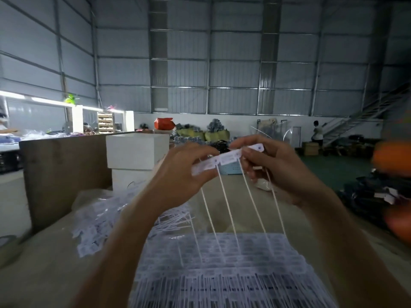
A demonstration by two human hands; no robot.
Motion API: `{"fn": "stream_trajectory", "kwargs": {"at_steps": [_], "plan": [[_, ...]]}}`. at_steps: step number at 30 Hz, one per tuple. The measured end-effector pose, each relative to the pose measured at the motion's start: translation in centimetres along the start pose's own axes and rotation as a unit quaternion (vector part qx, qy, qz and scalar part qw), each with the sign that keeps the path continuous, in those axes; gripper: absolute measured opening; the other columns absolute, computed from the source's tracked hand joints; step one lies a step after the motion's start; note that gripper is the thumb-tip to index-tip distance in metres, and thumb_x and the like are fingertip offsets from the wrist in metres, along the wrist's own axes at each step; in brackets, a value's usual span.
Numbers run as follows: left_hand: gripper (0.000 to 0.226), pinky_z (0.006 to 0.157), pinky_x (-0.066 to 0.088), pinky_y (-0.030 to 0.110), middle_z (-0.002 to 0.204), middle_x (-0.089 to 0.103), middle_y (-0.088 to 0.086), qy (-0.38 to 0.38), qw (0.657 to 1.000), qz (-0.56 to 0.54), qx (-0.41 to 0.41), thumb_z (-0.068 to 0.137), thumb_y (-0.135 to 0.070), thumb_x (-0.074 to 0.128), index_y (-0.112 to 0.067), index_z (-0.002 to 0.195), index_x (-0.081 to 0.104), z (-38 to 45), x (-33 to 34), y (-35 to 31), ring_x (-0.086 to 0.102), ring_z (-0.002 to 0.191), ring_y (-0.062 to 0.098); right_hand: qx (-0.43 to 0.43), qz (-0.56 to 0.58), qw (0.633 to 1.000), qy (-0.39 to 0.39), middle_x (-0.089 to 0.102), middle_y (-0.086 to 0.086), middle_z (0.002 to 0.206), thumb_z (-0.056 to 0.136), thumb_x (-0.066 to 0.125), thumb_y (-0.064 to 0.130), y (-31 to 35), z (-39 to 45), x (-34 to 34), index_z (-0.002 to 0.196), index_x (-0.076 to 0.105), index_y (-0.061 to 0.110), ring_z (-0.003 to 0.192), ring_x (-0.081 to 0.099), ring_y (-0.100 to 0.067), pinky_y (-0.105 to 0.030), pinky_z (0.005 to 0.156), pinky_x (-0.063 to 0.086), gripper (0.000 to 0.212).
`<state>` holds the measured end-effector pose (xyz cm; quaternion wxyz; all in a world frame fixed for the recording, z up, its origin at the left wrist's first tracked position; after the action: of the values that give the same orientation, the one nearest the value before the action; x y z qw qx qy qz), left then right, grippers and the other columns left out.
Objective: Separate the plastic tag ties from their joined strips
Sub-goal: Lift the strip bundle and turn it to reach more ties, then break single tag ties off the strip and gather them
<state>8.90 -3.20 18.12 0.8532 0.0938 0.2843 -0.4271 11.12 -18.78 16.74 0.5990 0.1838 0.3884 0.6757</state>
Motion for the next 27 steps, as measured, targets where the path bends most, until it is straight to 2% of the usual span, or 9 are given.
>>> {"fn": "stream_trajectory", "kwargs": {"at_steps": [2,4,7,11,15,18,23,27], "plan": [[0.031,0.07,0.05,0.023,0.101,0.071,-0.003,-0.028,0.999,-0.007,0.022,0.086,-0.025,0.075,-0.019,0.115,0.07,0.1,-0.2,-0.4,0.061,0.082,0.011,-0.013,0.013,1.0,-0.008,0.064,-0.004,0.074,0.092,0.062,0.022,-0.2,0.0,-0.1,0.109,0.07,0.012,0.061,0.058,-0.012,-0.024,0.054,0.051,0.022],[0.03,0.07,0.054,0.031,0.102,0.072,-0.003,-0.038,0.999,0.016,0.033,0.087,-0.022,0.074,-0.02,0.116,0.07,0.0,-0.2,-0.1,0.063,0.082,0.014,0.004,-0.01,1.0,-0.006,0.065,-0.005,0.077,0.097,0.058,0.019,-1.3,0.1,0.1,0.113,0.067,0.011,0.063,0.06,-0.014,-0.026,0.055,0.051,0.02],[0.032,0.081,0.056,0.046,0.113,0.072,-0.004,-0.05,0.997,0.059,0.027,0.09,-0.025,0.069,-0.024,0.122,0.068,-0.2,-0.6,1.0,0.065,0.097,0.018,0.049,-0.052,0.997,0.001,0.068,-0.007,0.084,0.098,0.058,0.024,-2.8,0.1,0.0,0.107,0.067,0.012,0.063,0.062,-0.017,-0.027,0.056,0.052,0.018],[0.037,0.085,0.055,0.046,0.121,0.069,-0.007,-0.052,0.994,0.091,0.037,0.09,-0.032,0.07,-0.031,0.127,0.065,-0.6,-0.4,0.8,0.064,0.108,0.019,0.079,-0.053,0.995,-0.012,0.068,-0.009,0.077,0.095,0.062,0.027,-3.6,0.0,-0.6,0.091,0.074,0.021,0.057,0.06,-0.014,-0.024,0.05,0.05,0.014],[0.034,0.078,0.054,0.044,0.112,0.072,0.004,-0.06,0.988,0.13,0.063,0.087,-0.025,0.072,-0.021,0.121,0.07,-1.0,-0.1,-0.2,0.067,0.096,0.029,0.061,-0.027,0.997,-0.032,0.065,-0.01,0.068,0.099,0.059,0.022,-3.6,0.2,-0.1,0.086,0.071,0.023,0.05,0.054,-0.014,-0.024,0.045,0.045,0.017],[0.03,0.075,0.056,0.047,0.106,0.073,0.006,-0.067,0.986,0.132,0.072,0.089,-0.024,0.057,-0.016,0.113,0.073,-1.2,-0.3,-0.2,0.069,0.092,0.032,0.05,-0.035,0.998,-0.033,0.063,-0.01,0.067,0.101,0.057,0.021,-3.7,0.1,0.7,0.091,0.066,0.016,0.049,0.052,-0.015,-0.025,0.044,0.044,0.015],[0.026,0.071,0.057,0.045,0.101,0.071,-0.001,-0.059,0.993,0.092,0.051,0.098,-0.028,0.05,-0.017,0.111,0.069,-1.0,0.2,1.8,0.066,0.086,0.022,0.033,-0.058,0.997,-0.028,0.062,-0.008,0.065,0.101,0.056,0.02,-3.7,0.2,2.1,0.094,0.064,0.012,0.05,0.053,-0.017,-0.027,0.045,0.045,0.013],[0.022,0.066,0.055,0.037,0.091,0.069,-0.007,-0.056,0.997,0.043,0.034,0.102,-0.033,0.05,-0.021,0.106,0.068,-0.9,0.6,3.3,0.062,0.077,0.012,0.005,-0.083,0.996,-0.034,0.063,-0.008,0.064,0.101,0.056,0.018,-2.8,0.3,2.3,0.099,0.064,0.008,0.049,0.053,-0.018,-0.027,0.045,0.045,0.013]]}}
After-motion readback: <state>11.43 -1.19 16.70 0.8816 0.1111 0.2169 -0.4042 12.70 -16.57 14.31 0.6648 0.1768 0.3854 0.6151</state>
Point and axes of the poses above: each hand's wrist, its own z-axis towards the middle knuckle, its own x-axis out of the palm, y = z × x, the point moved 10 cm from there along z, towards the middle knuckle
